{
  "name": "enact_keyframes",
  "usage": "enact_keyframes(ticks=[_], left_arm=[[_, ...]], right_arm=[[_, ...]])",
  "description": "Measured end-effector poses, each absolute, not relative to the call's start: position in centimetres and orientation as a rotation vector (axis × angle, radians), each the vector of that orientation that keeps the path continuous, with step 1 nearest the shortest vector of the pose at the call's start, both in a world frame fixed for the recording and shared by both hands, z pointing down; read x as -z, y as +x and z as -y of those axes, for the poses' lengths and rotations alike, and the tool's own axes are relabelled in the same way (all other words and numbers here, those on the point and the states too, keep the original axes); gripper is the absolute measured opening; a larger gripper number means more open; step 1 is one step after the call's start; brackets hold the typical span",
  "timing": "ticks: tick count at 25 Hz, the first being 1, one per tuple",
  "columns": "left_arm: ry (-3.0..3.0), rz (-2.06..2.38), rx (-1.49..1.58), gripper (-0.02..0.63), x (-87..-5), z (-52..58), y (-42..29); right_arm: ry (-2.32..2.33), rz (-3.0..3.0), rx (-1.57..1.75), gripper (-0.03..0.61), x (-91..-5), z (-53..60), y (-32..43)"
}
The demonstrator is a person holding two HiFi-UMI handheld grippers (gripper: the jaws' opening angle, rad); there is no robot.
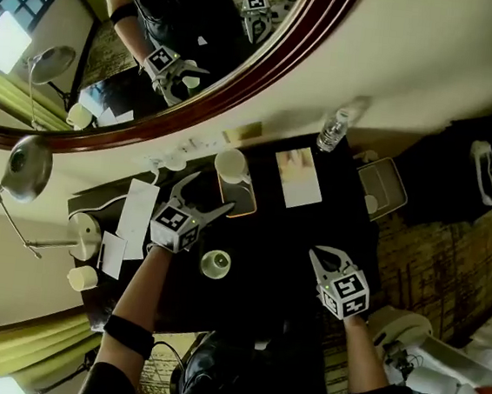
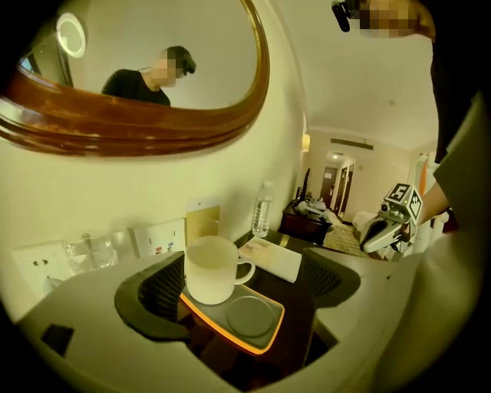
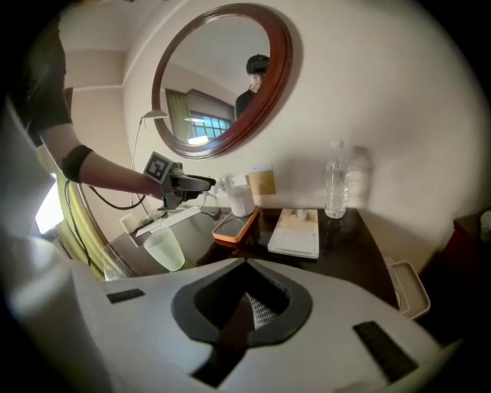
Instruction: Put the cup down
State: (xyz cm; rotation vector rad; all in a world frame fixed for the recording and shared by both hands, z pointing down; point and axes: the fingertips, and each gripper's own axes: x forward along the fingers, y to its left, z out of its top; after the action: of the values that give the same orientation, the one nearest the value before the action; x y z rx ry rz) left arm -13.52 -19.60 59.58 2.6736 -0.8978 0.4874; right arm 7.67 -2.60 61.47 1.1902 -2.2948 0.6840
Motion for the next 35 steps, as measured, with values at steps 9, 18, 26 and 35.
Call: enact_keyframes(ticks=[9, 18, 26, 35], left_arm=[[2.692, 0.824, -0.54, 0.532, -65.3, 24.3, -12.7], [2.761, 0.772, -0.587, 0.529, -66.9, 26.7, -10.7], [2.786, 0.791, -0.614, 0.419, -67.0, 27.3, -10.4], [2.797, 0.833, -0.632, 0.413, -65.8, 27.0, -9.7]], right_arm=[[1.283, 2.285, -0.755, 0.011, -64.6, 3.0, 7.2], [1.345, 2.285, -0.78, 0.011, -66.4, 3.1, 7.8], [1.379, 2.279, -0.788, 0.011, -66.6, 2.8, 8.9], [1.387, 2.282, -0.808, 0.011, -66.8, 2.4, 9.0]])
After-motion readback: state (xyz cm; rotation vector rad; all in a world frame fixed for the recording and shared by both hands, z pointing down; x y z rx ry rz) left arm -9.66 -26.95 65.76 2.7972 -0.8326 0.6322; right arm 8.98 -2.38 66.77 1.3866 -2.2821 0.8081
